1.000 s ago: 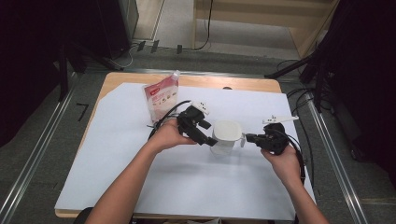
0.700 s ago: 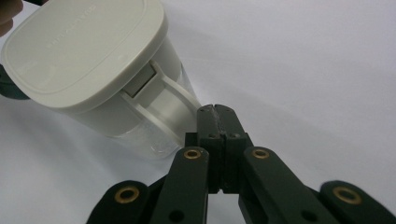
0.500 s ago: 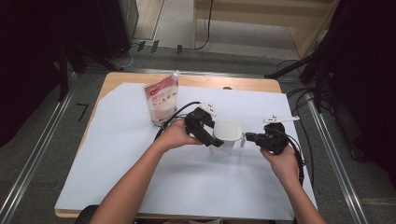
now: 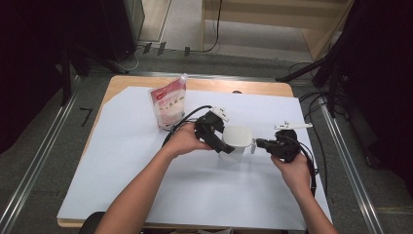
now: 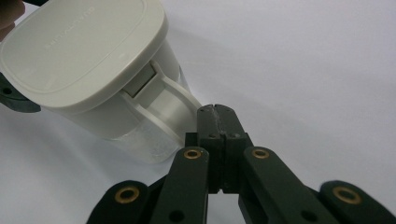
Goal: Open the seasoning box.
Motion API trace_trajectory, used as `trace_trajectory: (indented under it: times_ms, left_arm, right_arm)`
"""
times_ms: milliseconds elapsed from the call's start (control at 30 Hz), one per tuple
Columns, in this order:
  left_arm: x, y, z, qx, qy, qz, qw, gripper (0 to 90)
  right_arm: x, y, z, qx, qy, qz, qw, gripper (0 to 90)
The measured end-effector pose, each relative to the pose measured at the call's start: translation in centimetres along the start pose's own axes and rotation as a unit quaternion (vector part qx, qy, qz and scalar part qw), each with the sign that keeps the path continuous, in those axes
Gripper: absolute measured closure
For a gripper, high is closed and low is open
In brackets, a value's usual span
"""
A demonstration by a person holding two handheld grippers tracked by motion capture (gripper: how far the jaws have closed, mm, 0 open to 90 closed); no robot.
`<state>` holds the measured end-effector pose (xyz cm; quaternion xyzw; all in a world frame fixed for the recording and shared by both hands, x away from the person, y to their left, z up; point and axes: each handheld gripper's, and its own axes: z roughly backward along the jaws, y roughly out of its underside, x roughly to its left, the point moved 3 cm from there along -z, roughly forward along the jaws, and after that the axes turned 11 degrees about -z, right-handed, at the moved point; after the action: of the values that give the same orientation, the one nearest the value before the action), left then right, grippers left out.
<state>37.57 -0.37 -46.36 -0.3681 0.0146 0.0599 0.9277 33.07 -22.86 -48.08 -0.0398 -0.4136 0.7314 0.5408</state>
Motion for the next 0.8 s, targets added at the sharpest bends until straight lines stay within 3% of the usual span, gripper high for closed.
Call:
trace_trajectory:
  times_ms: [167, 333, 800]
  left_arm:
    - [-0.2, -0.2, 0.1, 0.009, -0.007, -0.006, 0.9999, 14.3]
    - [-0.3, -0.5, 0.6, -0.006, -0.011, -0.006, 0.9999, 14.9]
    - [-0.7, -1.1, 1.2, 0.002, -0.019, -0.015, 0.9997, 16.0]
  right_arm:
    - [0.1, 0.0, 0.0, -0.002, 0.003, 0.003, 1.0, 90.0]
    - [0.1, 0.0, 0.0, -0.001, 0.004, 0.003, 1.0, 90.0]
    - [0.1, 0.0, 0.0, -0.003, 0.004, 0.004, 1.0, 90.0]
